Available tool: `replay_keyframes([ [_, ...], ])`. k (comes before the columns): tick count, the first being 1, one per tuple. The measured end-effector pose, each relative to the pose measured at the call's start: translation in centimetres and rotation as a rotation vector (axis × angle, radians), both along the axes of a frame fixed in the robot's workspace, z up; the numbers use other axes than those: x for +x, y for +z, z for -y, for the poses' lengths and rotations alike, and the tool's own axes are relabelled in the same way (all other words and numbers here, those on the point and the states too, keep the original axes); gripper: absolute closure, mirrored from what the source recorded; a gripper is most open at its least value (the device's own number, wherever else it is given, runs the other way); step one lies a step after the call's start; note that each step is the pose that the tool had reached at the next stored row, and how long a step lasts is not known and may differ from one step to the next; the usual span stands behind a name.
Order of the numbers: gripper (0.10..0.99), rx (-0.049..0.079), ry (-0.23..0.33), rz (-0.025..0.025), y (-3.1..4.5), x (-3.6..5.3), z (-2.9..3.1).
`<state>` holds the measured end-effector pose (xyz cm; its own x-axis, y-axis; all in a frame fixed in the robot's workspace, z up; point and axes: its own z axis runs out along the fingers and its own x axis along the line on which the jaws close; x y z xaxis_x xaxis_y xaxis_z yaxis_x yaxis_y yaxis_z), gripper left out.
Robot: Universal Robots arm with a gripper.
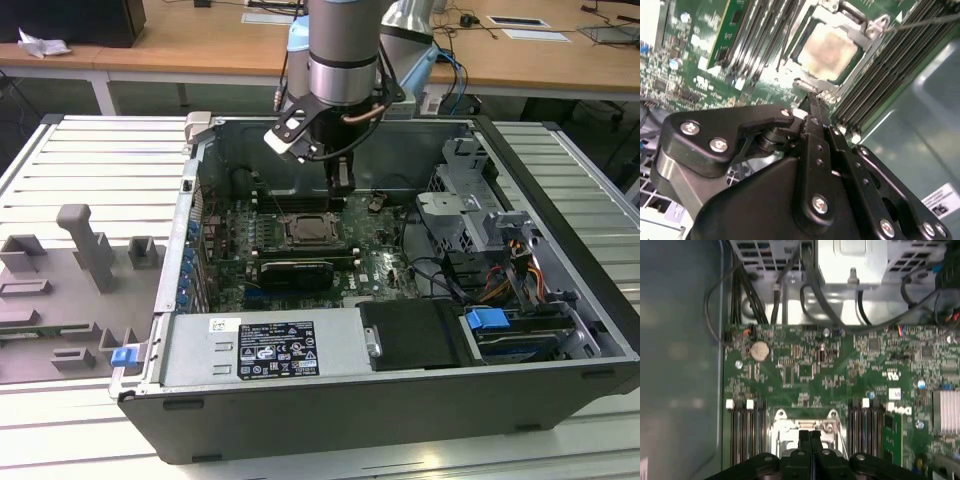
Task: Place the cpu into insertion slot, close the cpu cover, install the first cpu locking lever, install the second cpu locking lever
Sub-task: 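Close the cpu cover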
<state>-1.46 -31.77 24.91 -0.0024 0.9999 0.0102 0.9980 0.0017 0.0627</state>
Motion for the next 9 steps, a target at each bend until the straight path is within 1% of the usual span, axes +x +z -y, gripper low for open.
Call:
replay_keyframes([
  [5, 0.980, 0.000, 0.000, -0.0001, -0.98, -0.79, 0.00],
  [6, 0.980, 0.000, 0.003, -0.0004, -1.25, -1.23, 0.00],
  [9, 0.980, 0.000, 0.006, -0.0012, -1.41, -1.85, 0.00],
])
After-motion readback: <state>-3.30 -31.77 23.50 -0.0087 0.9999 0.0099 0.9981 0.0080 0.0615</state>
